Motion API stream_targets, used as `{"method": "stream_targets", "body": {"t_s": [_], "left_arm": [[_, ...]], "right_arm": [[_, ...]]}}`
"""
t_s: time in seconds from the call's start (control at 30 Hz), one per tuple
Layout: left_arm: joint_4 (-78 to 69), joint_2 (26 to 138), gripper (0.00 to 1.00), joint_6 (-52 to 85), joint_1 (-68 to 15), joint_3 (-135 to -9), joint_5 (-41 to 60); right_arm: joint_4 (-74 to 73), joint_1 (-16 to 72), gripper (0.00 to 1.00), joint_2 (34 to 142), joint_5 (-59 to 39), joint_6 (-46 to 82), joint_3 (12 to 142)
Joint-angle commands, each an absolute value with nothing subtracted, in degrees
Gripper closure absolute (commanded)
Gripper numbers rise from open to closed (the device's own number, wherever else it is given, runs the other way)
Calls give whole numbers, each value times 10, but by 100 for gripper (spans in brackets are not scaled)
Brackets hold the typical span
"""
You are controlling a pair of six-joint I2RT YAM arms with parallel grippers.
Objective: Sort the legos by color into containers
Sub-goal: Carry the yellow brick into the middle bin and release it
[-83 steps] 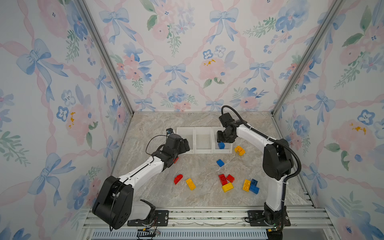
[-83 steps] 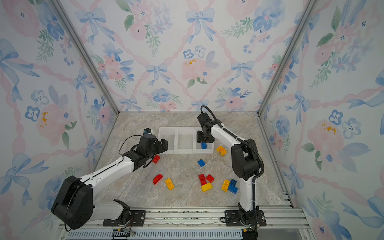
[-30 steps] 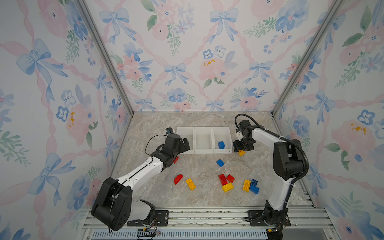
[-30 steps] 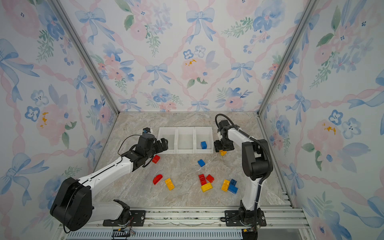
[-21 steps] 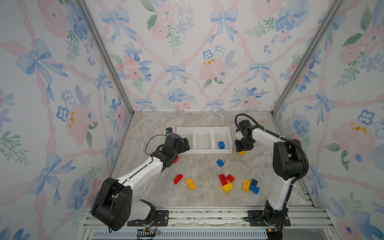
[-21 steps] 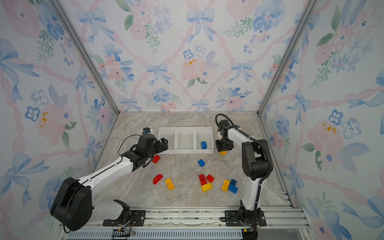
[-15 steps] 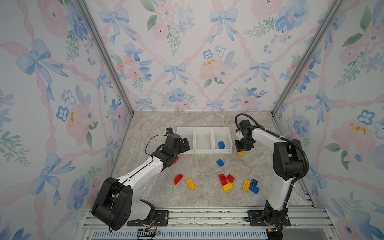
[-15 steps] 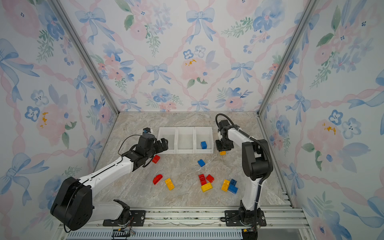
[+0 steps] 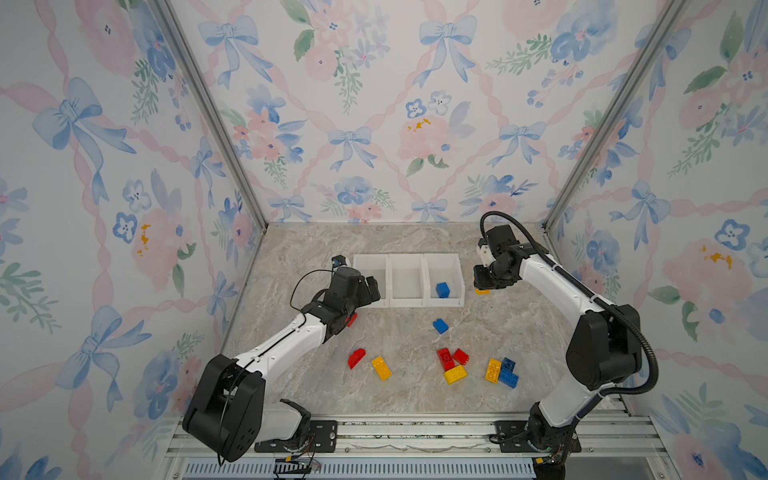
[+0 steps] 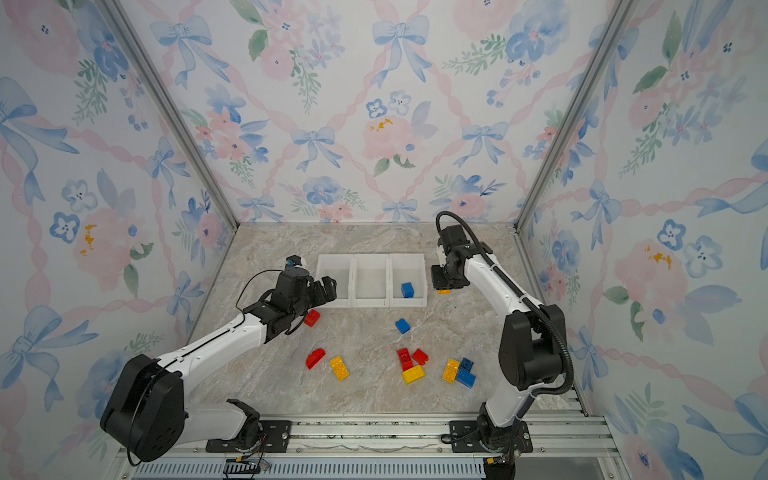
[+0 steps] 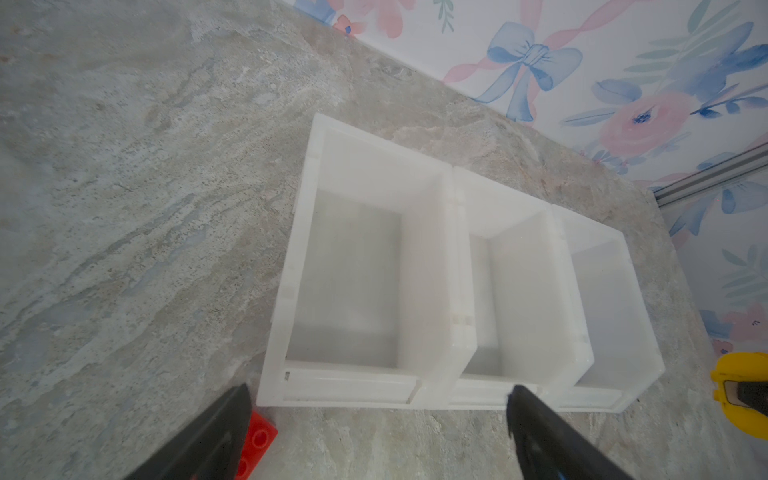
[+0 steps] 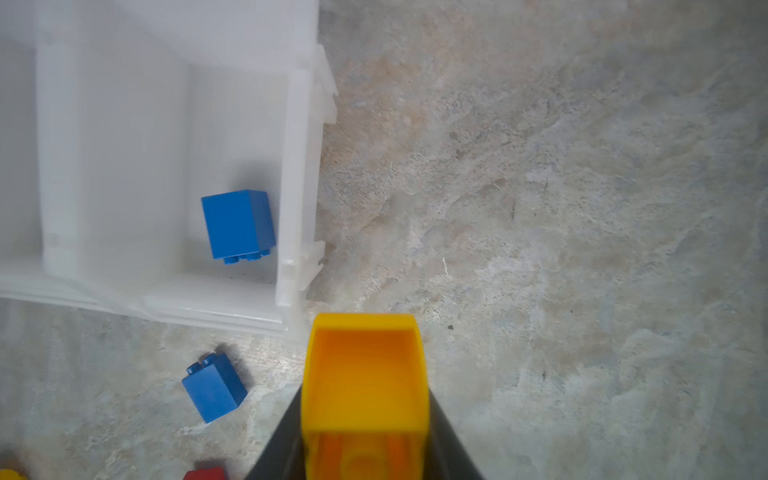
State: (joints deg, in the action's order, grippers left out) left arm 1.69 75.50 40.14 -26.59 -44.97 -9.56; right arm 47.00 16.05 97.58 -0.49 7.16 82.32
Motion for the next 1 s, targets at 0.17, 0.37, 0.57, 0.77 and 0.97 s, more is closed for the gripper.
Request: {"method": "stream_targets", "body": {"t_s": [0.17, 0.37, 0.57, 0.77, 0.97], "left_arm": [[13, 714, 2, 387, -258, -420, -50], [13, 696, 2, 378, -244, -404, -17], [13, 690, 2, 371, -232, -396, 2], [13, 691, 2, 337, -223, -358, 23], [9, 680, 2, 328, -210, -343, 52]], "right_arm": [[461, 275, 69, 985, -28, 127, 902], [448, 336, 68, 1044, -21, 160, 972], [468, 371, 68, 1125, -9, 165, 1055], [466, 388, 67, 1206, 19, 168, 1104], [472, 388, 67, 1275, 17, 206, 1136]]}}
